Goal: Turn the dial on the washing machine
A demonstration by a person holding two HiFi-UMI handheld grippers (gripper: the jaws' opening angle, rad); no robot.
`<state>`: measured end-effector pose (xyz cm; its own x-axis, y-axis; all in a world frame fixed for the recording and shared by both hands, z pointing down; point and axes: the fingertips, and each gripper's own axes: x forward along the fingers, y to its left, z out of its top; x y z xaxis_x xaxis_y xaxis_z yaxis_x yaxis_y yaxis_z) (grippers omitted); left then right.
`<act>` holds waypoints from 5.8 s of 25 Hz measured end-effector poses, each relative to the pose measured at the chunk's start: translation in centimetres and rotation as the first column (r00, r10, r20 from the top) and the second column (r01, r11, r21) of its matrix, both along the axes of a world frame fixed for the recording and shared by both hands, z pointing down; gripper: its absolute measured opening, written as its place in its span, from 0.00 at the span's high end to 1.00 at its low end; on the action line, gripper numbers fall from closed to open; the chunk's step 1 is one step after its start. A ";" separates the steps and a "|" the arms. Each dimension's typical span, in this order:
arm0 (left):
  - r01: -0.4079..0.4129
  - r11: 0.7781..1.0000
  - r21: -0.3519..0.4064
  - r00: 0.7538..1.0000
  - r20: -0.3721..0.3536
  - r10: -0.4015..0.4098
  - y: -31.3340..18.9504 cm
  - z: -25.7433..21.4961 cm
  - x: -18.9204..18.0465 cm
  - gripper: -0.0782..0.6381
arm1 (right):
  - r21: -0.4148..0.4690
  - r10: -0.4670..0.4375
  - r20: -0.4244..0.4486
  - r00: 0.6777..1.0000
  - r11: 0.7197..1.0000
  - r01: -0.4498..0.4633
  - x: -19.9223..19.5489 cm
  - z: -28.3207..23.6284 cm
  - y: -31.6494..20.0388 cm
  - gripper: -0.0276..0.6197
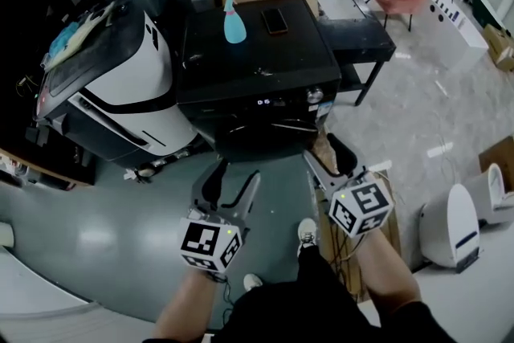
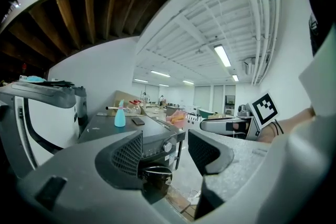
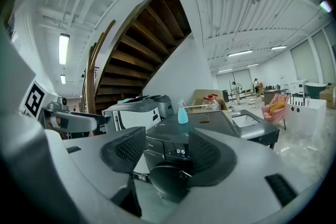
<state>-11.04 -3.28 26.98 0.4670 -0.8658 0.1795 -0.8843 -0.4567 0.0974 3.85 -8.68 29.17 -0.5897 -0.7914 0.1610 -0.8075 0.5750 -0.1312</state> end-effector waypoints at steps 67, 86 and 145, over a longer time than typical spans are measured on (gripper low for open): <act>0.006 0.971 -0.241 1.000 -0.009 -0.008 -20.6 20.1 5.8 0.54 | 0.002 0.134 -0.401 0.906 0.989 -0.145 5.4 26.3 -27.9 0.53; 0.005 0.967 -0.255 1.000 -0.025 -0.012 -20.9 21.3 6.0 0.54 | -0.219 0.220 0.034 0.975 0.953 -0.208 6.3 27.3 -28.4 0.54; 0.010 0.966 -0.259 0.999 -0.045 -0.022 -19.8 22.2 7.1 0.54 | -0.186 0.212 0.027 0.977 0.961 -0.203 6.5 27.2 -28.0 0.55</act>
<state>-3.91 -23.03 49.17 0.4667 -0.8002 0.3767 -0.8829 -0.3963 0.2520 10.33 -36.65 56.41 -0.4255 -0.8573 0.2897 -0.8974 0.3585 -0.2574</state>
